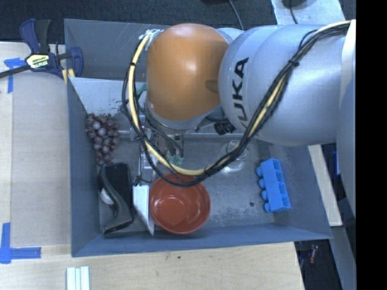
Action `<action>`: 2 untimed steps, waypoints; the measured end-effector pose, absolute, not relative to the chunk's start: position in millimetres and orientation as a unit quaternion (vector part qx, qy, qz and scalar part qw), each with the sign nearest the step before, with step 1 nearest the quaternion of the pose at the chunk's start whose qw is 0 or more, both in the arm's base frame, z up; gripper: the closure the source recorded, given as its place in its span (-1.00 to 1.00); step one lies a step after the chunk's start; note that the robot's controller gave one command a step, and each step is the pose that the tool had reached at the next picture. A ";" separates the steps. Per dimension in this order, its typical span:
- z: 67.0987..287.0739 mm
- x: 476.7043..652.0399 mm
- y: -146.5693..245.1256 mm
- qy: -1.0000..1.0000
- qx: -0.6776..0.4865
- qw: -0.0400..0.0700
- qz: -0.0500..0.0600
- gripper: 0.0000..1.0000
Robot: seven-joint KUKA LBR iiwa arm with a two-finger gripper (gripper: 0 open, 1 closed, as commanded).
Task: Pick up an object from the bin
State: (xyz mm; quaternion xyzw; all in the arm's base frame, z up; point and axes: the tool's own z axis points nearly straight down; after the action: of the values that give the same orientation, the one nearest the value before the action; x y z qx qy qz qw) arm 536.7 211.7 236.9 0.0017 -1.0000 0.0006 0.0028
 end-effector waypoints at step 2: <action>158.5 502.6 146.0 -0.943 0.333 0.002 0.000 -1.00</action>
Offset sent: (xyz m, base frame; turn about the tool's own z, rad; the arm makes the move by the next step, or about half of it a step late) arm -0.0339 -0.0641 -0.0769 -0.6803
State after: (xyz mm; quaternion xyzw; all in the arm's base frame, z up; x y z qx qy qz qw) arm 502.6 146.0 158.5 0.3329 -0.9430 -0.0005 0.0021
